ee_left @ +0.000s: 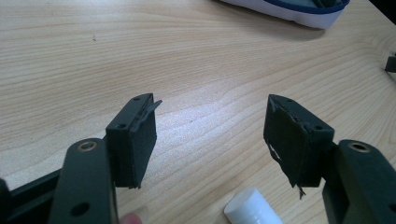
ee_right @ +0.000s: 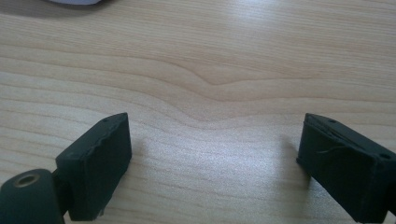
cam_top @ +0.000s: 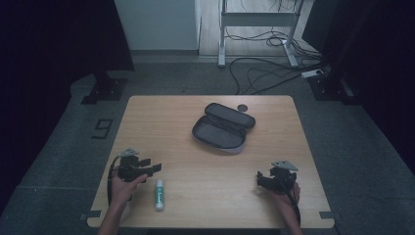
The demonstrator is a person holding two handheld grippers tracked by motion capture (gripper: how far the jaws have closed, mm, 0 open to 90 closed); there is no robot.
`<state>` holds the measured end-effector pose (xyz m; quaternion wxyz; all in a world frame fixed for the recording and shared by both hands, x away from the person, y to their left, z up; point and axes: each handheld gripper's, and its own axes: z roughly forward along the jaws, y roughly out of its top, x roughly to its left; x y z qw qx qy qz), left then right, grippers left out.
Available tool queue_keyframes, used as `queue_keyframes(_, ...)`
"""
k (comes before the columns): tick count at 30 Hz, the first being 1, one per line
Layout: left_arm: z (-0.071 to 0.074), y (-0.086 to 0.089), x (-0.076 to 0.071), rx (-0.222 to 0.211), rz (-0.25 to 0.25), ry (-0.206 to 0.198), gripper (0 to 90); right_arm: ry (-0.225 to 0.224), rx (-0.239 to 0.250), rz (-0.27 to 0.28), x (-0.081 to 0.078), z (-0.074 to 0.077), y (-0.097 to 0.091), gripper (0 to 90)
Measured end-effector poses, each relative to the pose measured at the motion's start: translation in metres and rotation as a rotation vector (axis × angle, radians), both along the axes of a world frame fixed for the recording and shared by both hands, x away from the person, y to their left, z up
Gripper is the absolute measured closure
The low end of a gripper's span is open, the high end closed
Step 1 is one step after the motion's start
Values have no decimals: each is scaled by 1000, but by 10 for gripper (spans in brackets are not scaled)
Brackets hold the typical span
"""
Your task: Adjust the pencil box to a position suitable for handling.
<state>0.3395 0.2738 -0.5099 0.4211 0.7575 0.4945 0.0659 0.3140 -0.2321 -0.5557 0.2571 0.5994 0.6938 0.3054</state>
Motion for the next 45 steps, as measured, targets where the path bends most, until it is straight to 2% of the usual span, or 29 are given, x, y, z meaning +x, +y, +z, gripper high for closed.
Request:
queue_keyframes(37,0,-2,-1,8,-4,-2,346,1,0,0,0,0,0,89)
queue_keyframes(45,-1,-6,-1,12,-7,-2,347,-4,1,28,1,0,-1,117)
